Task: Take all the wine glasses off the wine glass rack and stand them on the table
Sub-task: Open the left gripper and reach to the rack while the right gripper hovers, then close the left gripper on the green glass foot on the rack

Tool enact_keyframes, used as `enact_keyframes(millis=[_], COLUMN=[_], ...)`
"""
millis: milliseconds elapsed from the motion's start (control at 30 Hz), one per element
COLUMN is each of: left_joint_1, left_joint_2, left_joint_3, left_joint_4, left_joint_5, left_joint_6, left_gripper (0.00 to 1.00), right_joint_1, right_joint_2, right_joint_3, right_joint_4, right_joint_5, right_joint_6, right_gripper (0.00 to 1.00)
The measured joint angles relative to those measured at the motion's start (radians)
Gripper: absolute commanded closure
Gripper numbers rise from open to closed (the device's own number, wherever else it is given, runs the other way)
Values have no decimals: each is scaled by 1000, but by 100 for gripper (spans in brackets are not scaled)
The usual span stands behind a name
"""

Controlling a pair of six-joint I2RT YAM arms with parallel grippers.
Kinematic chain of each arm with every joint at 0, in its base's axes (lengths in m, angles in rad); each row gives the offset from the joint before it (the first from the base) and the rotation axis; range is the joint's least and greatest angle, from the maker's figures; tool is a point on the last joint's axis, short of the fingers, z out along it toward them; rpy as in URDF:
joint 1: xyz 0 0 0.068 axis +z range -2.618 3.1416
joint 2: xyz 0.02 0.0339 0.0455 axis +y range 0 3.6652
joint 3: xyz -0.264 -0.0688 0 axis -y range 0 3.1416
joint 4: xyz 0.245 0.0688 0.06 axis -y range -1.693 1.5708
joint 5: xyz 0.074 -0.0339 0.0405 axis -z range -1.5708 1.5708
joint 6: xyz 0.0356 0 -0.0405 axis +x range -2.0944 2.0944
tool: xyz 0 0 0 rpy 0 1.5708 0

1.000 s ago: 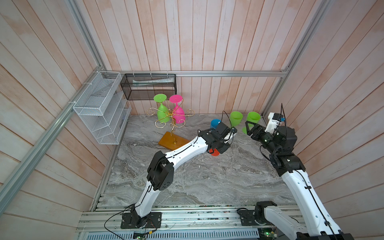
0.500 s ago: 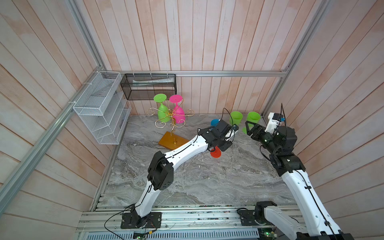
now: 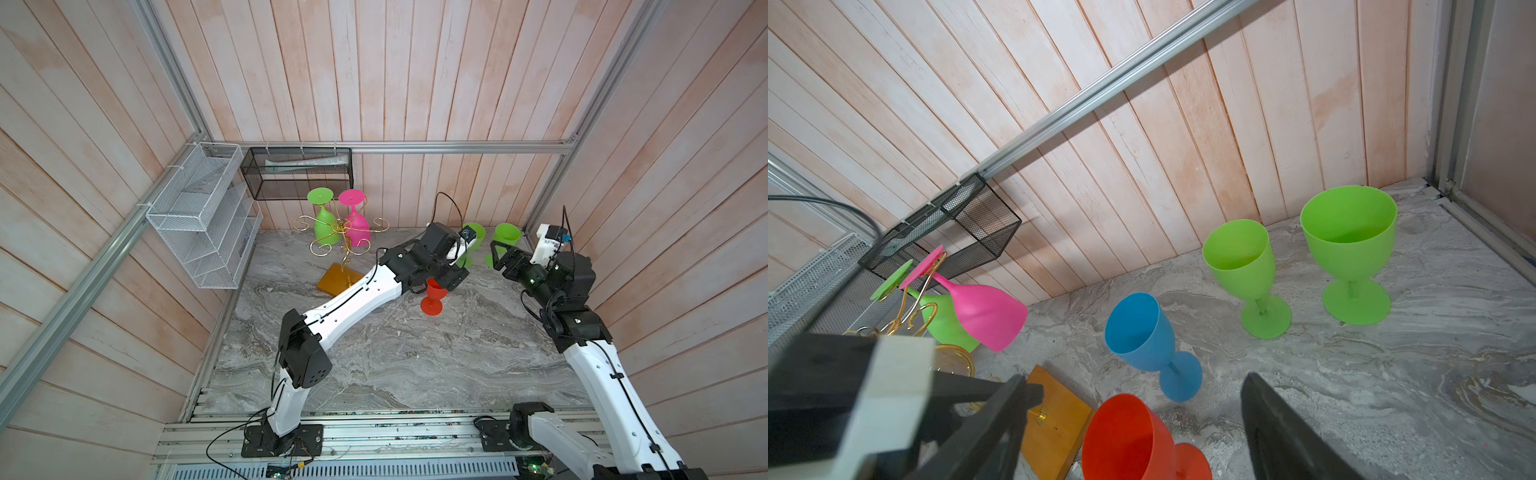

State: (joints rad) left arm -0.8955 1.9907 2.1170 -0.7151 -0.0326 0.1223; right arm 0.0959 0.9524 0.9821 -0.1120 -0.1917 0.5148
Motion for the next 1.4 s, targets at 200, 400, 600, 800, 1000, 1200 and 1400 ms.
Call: enact_keyframes(millis=[200, 400, 600, 800, 1000, 1200, 1400], left_joint_1=[51, 139, 347, 622, 848, 941, 965], left_joint_2=[-120, -210, -322, -418, -410, -356, -243], left_joint_3=[28, 33, -29, -145, -224, -247, -182], left_joint_4=[-8, -50, -57, -32, 22, 96, 121], left_joint_5=[-35, -77, -67, 59, 249, 390, 469], left_joint_6=[-50, -127, -240, -382, -525, -618, -650], left_gripper=[14, 14, 14, 20, 25, 27, 32], right_joint_1=[53, 195, 333, 443, 502, 526, 528], right_joint_2=[6, 76, 184, 271, 316, 336, 342], right_joint_3=[14, 53, 102, 159, 166, 166, 166], right_joint_4=[18, 64, 92, 108, 120, 120, 120], right_joint_5=[6, 35, 73, 106, 117, 120, 124], right_joint_6=[-3, -20, -42, -75, -85, -95, -98], right_gripper=[18, 17, 18, 19, 21, 21, 22])
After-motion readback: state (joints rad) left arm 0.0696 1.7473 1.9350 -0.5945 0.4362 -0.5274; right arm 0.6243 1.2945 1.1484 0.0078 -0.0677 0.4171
